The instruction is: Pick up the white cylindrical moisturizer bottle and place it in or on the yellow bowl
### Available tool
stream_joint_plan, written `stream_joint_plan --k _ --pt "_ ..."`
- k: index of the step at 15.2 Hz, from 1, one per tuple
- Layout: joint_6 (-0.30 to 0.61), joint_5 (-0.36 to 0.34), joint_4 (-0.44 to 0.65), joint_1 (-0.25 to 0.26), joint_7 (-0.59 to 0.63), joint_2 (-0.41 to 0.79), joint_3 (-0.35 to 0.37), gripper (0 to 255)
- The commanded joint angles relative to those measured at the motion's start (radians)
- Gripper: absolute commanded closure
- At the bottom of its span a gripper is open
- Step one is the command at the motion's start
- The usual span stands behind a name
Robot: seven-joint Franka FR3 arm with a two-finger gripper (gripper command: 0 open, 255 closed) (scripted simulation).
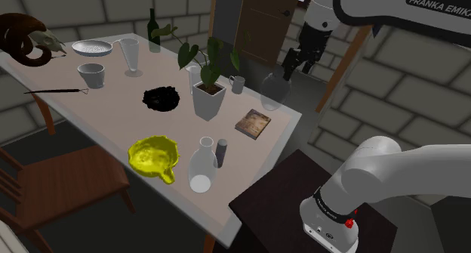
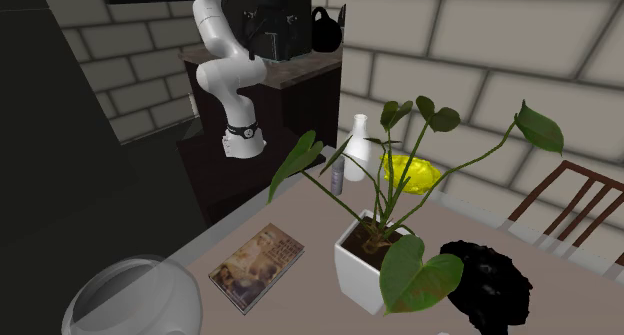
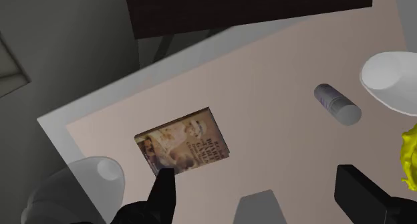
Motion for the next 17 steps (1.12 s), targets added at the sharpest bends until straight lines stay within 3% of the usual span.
stream_joint_plan --k 1,9,17 --pt "0.0 0.0 0.0 0.0 0.0 0.0 0.0 0" --pt "0.222 0.067 -0.156 0.023 0.129 0.099 0.077 0" --pt "0.469 0.118 -0.233 0.041 0.257 0.294 0.163 0"
